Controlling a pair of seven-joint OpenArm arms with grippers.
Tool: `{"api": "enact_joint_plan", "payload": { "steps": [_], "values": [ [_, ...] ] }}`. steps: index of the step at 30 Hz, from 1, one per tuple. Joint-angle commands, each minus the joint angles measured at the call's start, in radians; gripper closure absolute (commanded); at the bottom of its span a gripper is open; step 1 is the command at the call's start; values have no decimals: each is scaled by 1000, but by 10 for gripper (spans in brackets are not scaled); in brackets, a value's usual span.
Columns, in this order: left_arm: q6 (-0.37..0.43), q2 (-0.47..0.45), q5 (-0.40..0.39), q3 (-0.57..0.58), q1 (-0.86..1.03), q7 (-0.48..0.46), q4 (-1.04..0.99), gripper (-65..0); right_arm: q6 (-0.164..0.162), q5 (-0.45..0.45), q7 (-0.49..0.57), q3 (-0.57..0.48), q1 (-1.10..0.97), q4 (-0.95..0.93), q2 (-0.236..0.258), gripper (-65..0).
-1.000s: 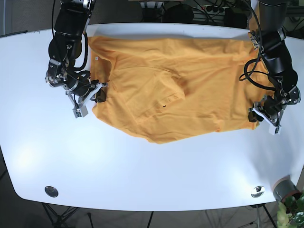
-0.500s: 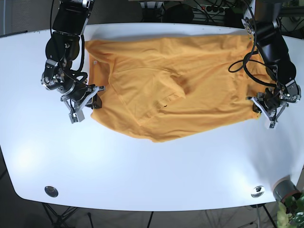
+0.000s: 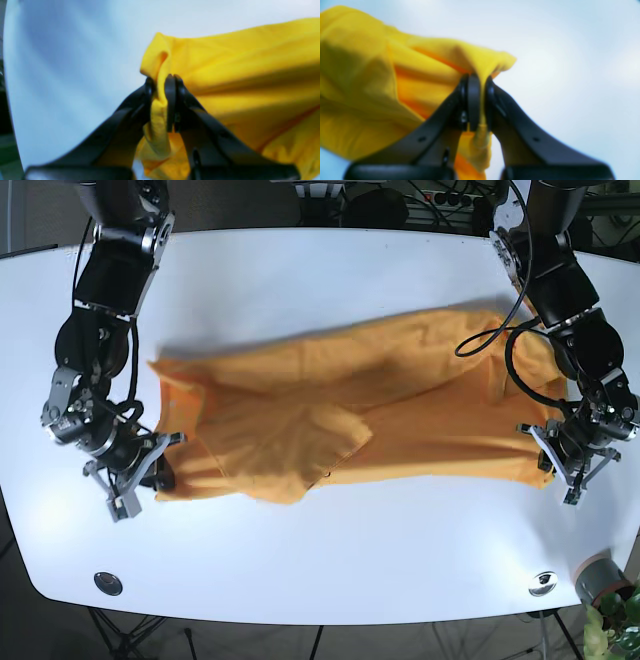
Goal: Fold the T-shirt properly
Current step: 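Lift the T-shirt with both grippers, shake and lay it flat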
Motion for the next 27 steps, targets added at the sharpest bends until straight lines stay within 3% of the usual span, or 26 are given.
{"api": "enact_joint_plan", "payload": {
  "steps": [1,4,7,12,21,27],
  "values": [
    [8,-19,-5,-1,-94,-6,32,0,-6,3,10,3,93,1,40,-21],
    [8,-18,-5,2,-187,-3,32,0,-6,3,-2,-48,205,-42,68,-21],
    [8,-24,-5,53,-299,-3,30,0,-6,11,-13,-104,329,-98,129,-21],
    [55,-26,-5,122,-473,-3,30,0,-4,11,-15,-149,534,-197,166,-21],
    [65,-38,-5,130,-793,-11,-71,0,-4,13,-15,-249,866,-284,189,-21],
    [67,-39,-6,130,-836,-12,-120,0,-4,13,-15,-262,908,-284,186,-21]
  ]
}}
